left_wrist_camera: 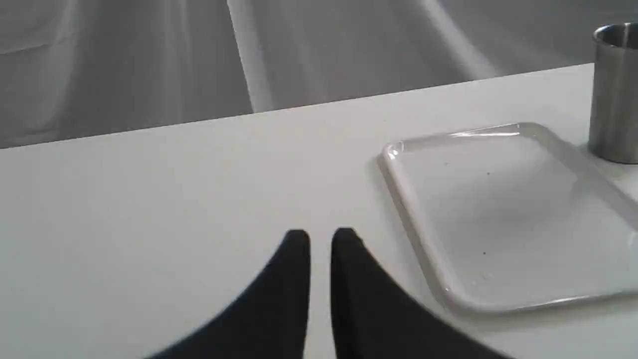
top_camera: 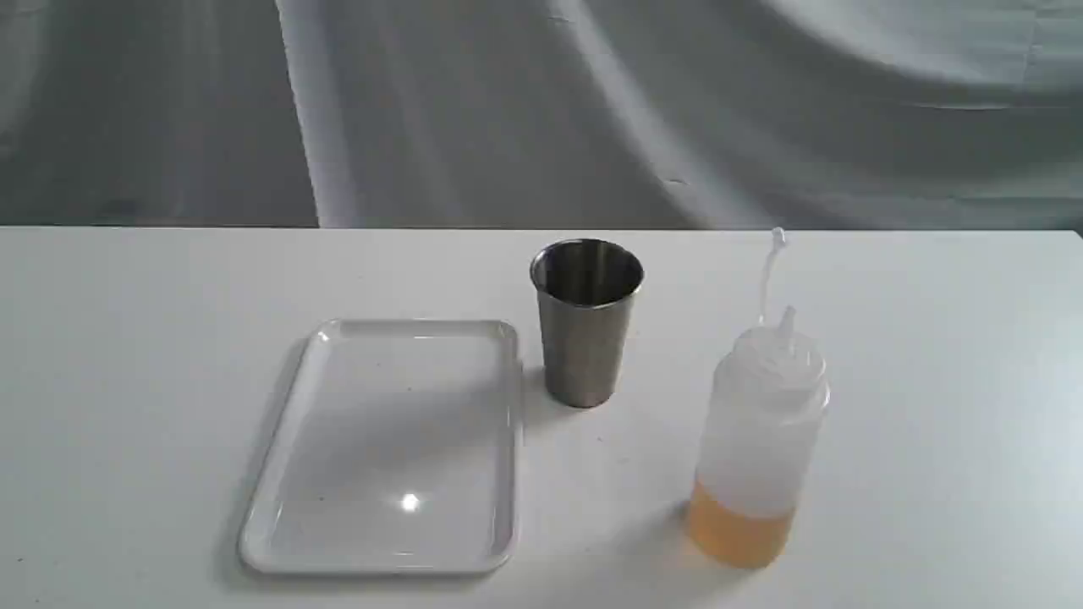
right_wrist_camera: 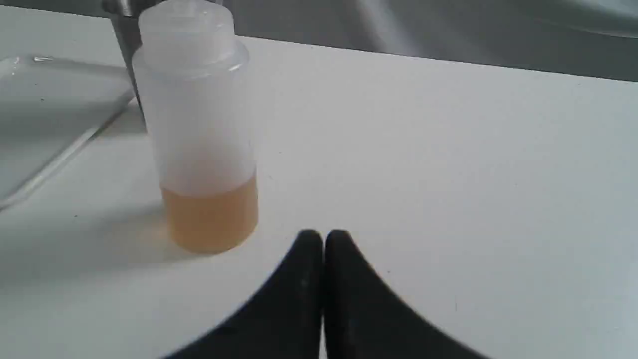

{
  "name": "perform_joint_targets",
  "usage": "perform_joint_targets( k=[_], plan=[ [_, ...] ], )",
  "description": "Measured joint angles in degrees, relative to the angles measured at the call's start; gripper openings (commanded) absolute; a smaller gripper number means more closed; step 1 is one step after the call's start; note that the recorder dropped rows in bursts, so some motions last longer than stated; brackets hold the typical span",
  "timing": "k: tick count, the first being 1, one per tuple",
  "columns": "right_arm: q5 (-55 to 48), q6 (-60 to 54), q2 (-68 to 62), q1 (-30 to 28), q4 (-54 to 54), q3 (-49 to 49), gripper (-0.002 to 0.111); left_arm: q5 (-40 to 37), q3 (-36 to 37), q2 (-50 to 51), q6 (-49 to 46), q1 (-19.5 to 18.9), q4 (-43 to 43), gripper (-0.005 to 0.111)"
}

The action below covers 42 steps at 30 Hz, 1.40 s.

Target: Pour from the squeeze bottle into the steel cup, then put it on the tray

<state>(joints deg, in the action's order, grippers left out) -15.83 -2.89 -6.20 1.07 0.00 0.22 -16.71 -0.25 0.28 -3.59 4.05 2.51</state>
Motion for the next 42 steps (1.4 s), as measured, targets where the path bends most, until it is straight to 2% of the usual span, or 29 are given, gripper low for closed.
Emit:
perform_joint_targets(
  k=[14, 23, 30, 42],
  plan=[
    [-1.38, 0.0, 0.0, 0.0, 0.0, 0.18, 0.0, 0.0, 0.0, 0.0, 0.0, 0.0, 0.0, 0.008],
    [-12.26, 0.0, -1.29, 0.0, 1.49, 14.51, 0.0, 0.0, 0.0, 0.0, 0.0, 0.0, 0.0, 0.008],
    [-18.86, 0.0, -13.23, 0.0, 1.27, 26.85, 0.0, 0.0, 0.0, 0.0, 0.0, 0.0, 0.0, 0.008],
    [-18.5, 0.0, -35.45, 0.0, 1.19, 38.96, 0.0, 0.0, 0.0, 0.0, 0.0, 0.0, 0.0, 0.008]
  ],
)
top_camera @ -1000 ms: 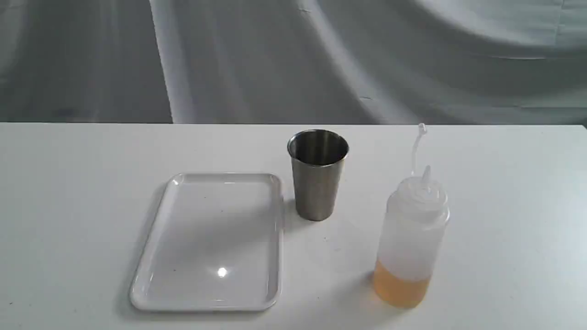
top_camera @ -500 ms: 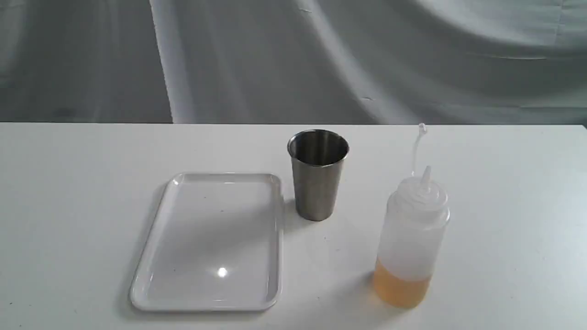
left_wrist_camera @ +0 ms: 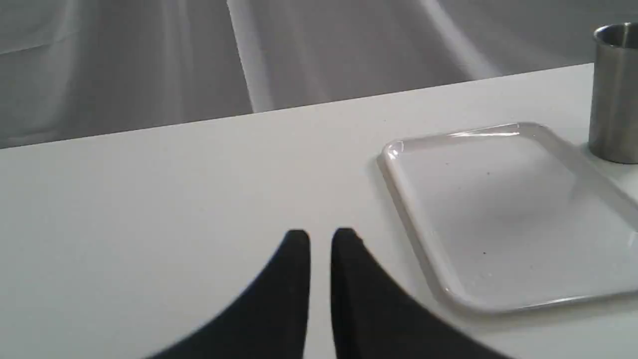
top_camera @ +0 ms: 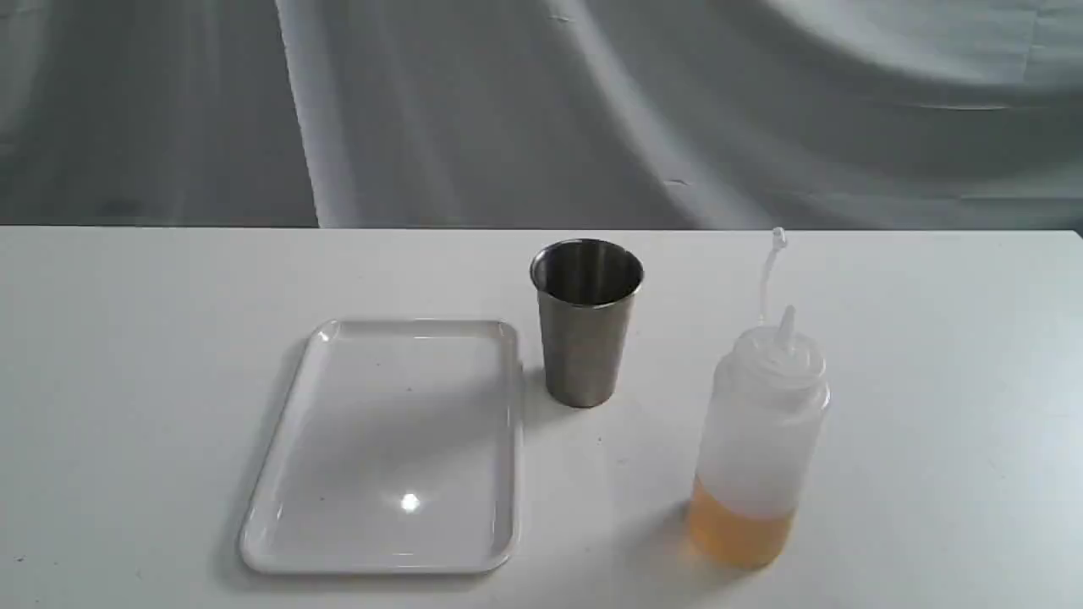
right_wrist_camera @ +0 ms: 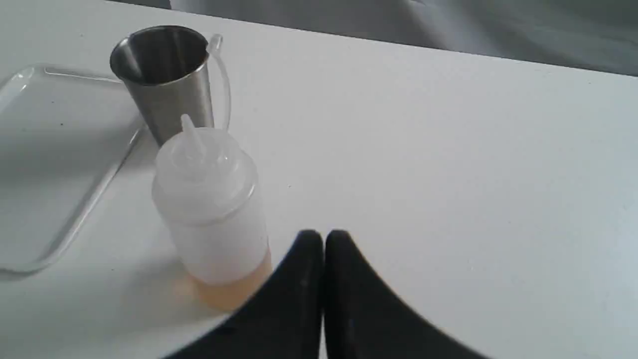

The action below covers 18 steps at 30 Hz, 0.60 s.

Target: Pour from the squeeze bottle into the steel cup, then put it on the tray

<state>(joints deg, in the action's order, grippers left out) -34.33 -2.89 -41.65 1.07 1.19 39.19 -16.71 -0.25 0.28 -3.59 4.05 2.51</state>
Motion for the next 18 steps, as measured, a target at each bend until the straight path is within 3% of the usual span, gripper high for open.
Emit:
perform_joint_targets(
  k=[13, 18],
  plan=[
    [7.87, 0.0, -10.57, 12.71, -0.17, 0.64, 0.0, 0.0, 0.0, 0.0, 0.0, 0.0, 0.0, 0.008],
    [9.0, 0.0, -14.06, 14.24, -0.17, 0.37, 0.0, 0.0, 0.0, 0.0, 0.0, 0.0, 0.0, 0.008]
  ],
)
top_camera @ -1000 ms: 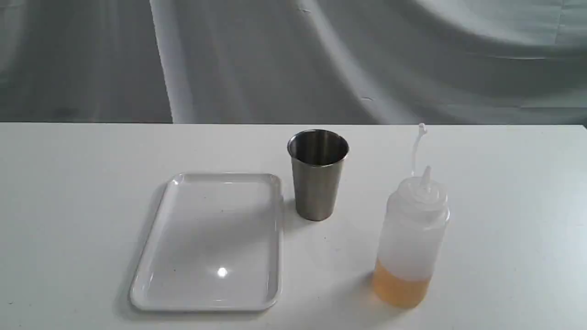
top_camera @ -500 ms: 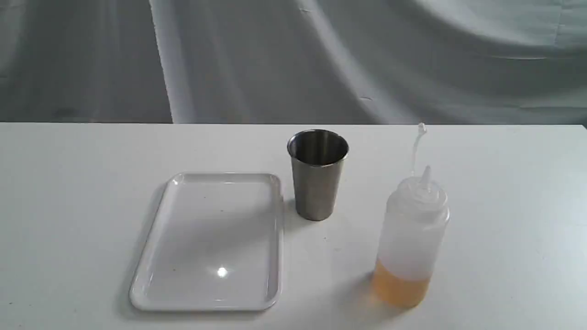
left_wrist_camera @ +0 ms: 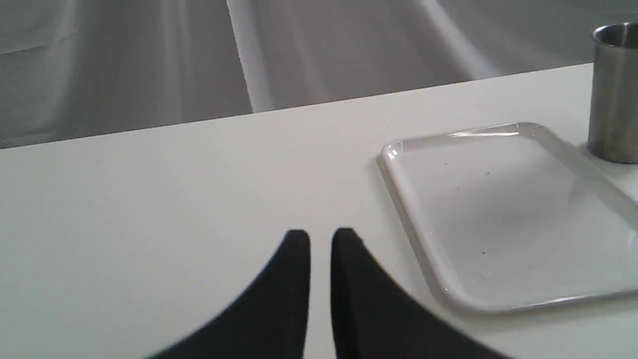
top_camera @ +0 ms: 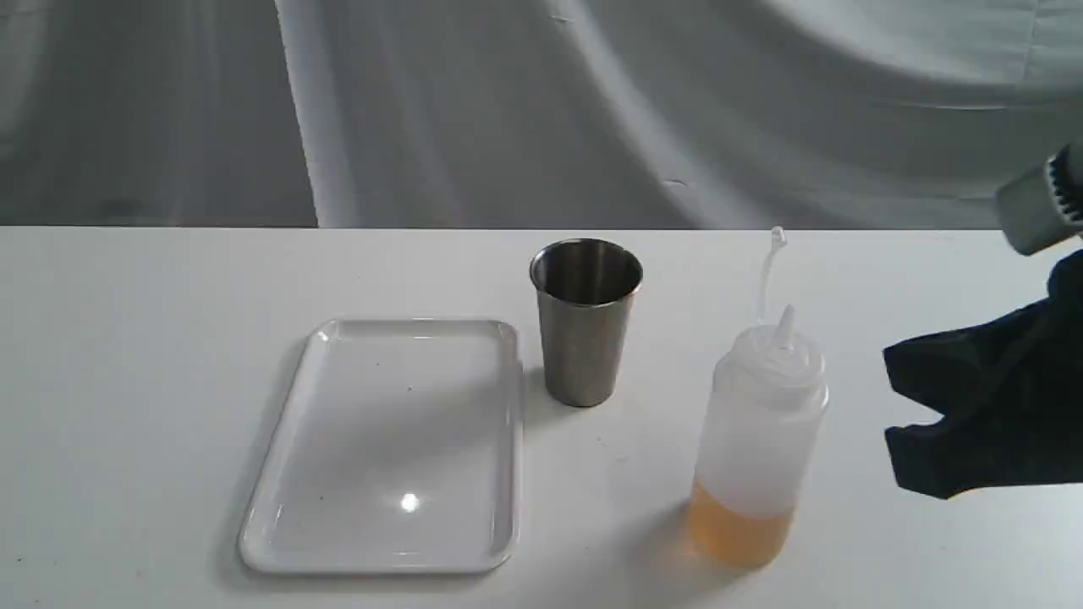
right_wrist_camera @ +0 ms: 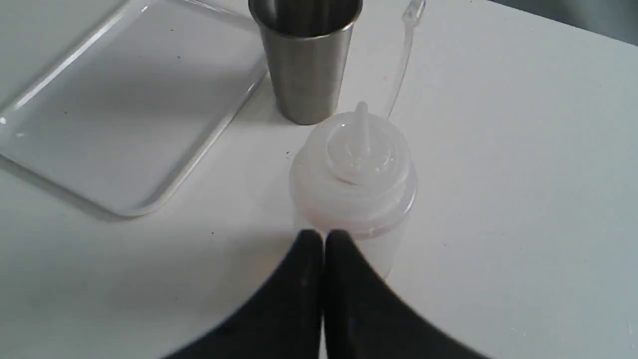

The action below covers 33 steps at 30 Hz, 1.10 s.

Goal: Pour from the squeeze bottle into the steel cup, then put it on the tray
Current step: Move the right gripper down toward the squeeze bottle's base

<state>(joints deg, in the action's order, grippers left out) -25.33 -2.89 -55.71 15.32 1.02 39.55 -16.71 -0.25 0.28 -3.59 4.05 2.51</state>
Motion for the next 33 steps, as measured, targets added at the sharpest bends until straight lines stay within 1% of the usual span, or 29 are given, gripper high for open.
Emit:
perform_joint_targets(
  k=[3, 6, 9, 15, 19, 24, 27, 33],
  plan=[
    [4.94, 0.0, -0.49, 0.0, 0.94, -2.96, 0.0, 0.0, 0.0, 0.0, 0.0, 0.0, 0.0, 0.008],
    [12.02, 0.0, -0.49, 0.0, 2.97, -9.29, 0.0, 0.0, 0.0, 0.0, 0.0, 0.0, 0.0, 0.008],
    [17.01, 0.05, -0.49, 0.0, 3.66, -14.81, 0.0, 0.0, 0.0, 0.0, 0.0, 0.0, 0.0, 0.008],
    [25.82, -0.41, -1.2, 0.0, 4.04, -21.58, 0.0, 0.0, 0.0, 0.0, 0.0, 0.0, 0.0, 0.008],
    [31.03, -2.18, -4.73, 0.0, 4.15, -23.17, 0.0, 0.0, 0.0, 0.0, 0.0, 0.0, 0.0, 0.008],
    [37.14, -4.15, -12.95, 0.0, 4.36, -23.41, 0.0, 0.0, 0.0, 0.0, 0.0, 0.0, 0.0, 0.008],
    [38.77, -4.46, -17.39, 0.0, 5.03, -23.41, 0.0, 0.0, 0.0, 0.0, 0.0, 0.0, 0.0, 0.008],
    [39.43, -4.7, -19.89, 0.0, 5.77, -23.41, 0.0, 0.0, 0.0, 0.0, 0.0, 0.0, 0.0, 0.008]
  ],
)
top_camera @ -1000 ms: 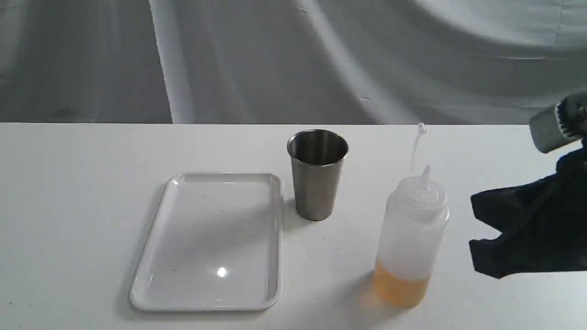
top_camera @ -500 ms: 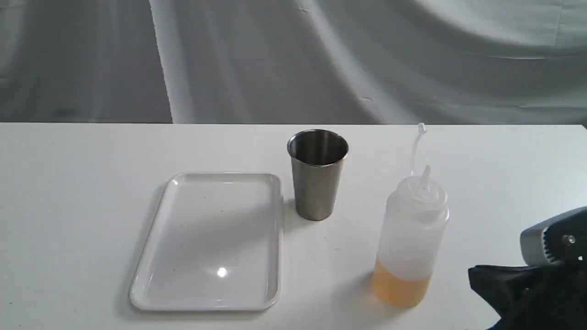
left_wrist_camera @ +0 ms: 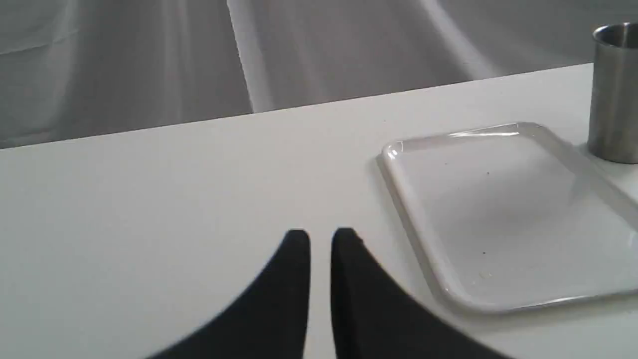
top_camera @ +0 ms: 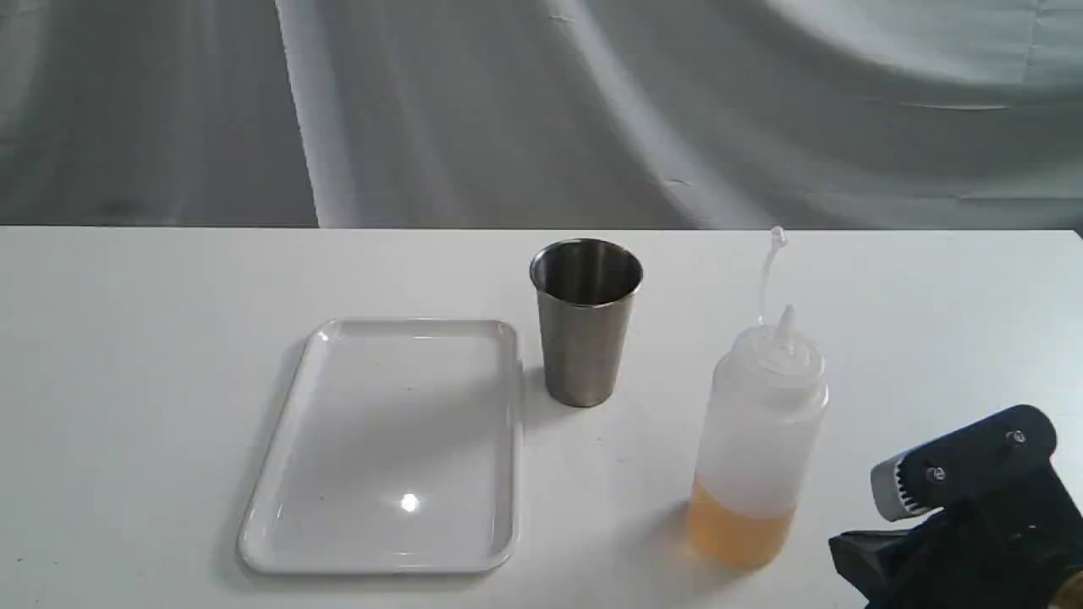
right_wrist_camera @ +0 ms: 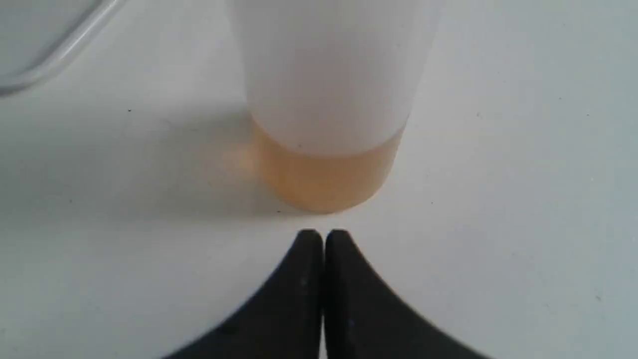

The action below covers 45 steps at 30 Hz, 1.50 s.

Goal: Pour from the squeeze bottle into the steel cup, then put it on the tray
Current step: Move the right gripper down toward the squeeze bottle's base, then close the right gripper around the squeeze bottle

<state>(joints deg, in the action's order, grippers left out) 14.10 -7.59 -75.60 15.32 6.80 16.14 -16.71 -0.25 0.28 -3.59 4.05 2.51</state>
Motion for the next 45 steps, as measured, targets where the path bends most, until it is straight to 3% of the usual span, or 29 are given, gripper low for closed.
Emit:
perform_joint_targets(
  k=[2, 5, 13, 16, 31, 45],
  plan=[
    [0.04, 0.0, 0.0, 0.0, 0.14, 0.0, 0.002, 0.0, 0.0, 0.0, 0.0, 0.0, 0.0, 0.008],
    [0.19, 0.0, 0.0, 0.0, 0.83, 0.0, 0.014, 0.0, 0.0, 0.0, 0.0, 0.0, 0.0, 0.008],
    [0.19, 0.0, 0.0, 0.0, 1.62, 0.0, 0.078, 0.0, 0.0, 0.0, 0.0, 0.0, 0.0, 0.008],
    [0.19, 0.0, 0.0, 0.0, 1.62, 0.0, 0.091, 0.0, 0.0, 0.0, 0.0, 0.0, 0.0, 0.008],
    [2.49, 0.22, -0.25, 0.0, 4.81, 0.0, 0.093, 0.0, 0.0, 0.0, 0.0, 0.0, 0.0, 0.008],
    [7.59, 0.22, -8.25, 0.0, 5.15, 1.13, 0.093, 0.0, 0.0, 0.0, 0.0, 0.0, 0.0, 0.008]
  ],
)
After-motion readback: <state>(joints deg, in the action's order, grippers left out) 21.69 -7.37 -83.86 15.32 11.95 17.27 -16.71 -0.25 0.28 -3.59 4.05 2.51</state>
